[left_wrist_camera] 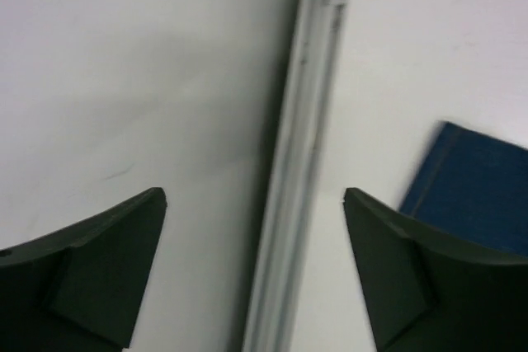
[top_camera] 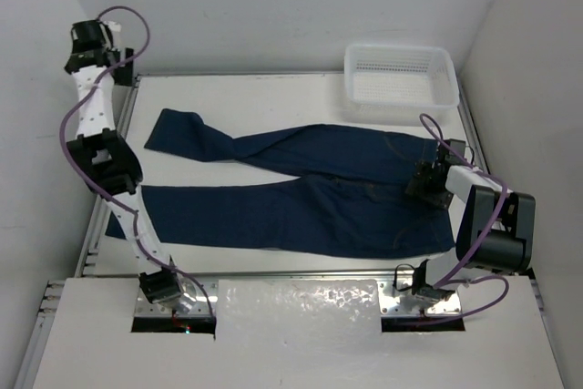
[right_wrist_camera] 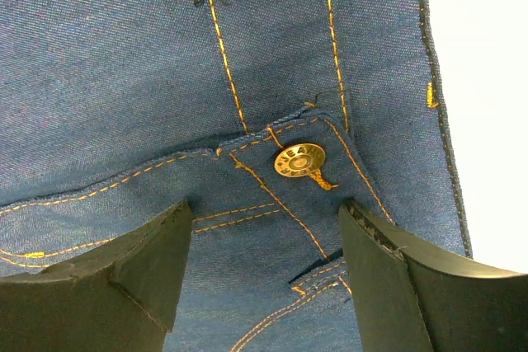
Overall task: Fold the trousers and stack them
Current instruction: Flatten the trousers out
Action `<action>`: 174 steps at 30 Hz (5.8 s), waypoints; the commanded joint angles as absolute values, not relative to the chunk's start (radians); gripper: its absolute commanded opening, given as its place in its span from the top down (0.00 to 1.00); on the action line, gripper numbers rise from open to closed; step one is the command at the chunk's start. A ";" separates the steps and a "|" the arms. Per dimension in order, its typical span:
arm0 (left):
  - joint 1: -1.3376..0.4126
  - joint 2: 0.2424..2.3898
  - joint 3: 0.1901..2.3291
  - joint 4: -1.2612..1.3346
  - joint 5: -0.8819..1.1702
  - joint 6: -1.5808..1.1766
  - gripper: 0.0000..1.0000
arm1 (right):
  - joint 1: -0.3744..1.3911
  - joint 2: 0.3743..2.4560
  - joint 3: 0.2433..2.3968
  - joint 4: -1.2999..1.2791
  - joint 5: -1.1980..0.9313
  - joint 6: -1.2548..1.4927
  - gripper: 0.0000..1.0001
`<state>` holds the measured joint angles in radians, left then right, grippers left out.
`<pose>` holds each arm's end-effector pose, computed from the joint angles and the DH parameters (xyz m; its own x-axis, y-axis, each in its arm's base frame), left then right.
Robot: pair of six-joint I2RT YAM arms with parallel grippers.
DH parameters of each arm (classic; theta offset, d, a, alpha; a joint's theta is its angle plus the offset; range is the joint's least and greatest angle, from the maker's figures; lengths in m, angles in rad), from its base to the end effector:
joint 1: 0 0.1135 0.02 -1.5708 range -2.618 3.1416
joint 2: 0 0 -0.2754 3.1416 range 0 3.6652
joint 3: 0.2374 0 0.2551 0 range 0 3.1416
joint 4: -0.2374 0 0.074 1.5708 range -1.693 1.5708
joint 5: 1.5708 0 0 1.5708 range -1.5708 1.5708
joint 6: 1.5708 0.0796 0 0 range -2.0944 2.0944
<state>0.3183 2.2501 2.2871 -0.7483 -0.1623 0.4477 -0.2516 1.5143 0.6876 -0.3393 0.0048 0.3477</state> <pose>0.5223 0.1856 0.2973 -0.7429 0.2050 -0.6372 -0.1148 0.8988 0.4230 0.2682 -0.0693 0.1055 -0.7515 0.5450 -0.3718 0.5391 0.8321 0.1300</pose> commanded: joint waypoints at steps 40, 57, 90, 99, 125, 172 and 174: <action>0.316 2.218 1.635 -0.800 0.120 1.080 0.24 | -0.241 1.420 0.911 -0.603 0.041 0.344 0.30; 0.334 2.174 1.490 -0.765 0.086 0.943 1.00 | -0.241 1.362 0.904 -0.580 0.029 0.360 0.30; 0.528 2.080 1.758 -0.824 0.255 0.307 0.37 | -0.239 1.272 0.821 -0.526 -0.051 0.328 0.30; 0.528 2.095 1.582 -0.750 0.253 0.288 0.43 | -0.239 1.284 0.857 -0.552 -0.032 0.331 0.30; 0.630 1.821 1.704 -1.064 0.403 0.474 1.00 | -0.236 1.258 0.859 -0.535 -0.067 0.344 0.30; 0.626 2.257 2.051 -0.538 0.463 -0.130 0.00 | -0.098 1.752 1.276 -0.580 0.042 0.454 0.29; 0.609 2.217 2.104 -0.688 0.421 0.012 0.00 | -0.147 1.653 1.232 -0.642 0.037 0.448 0.28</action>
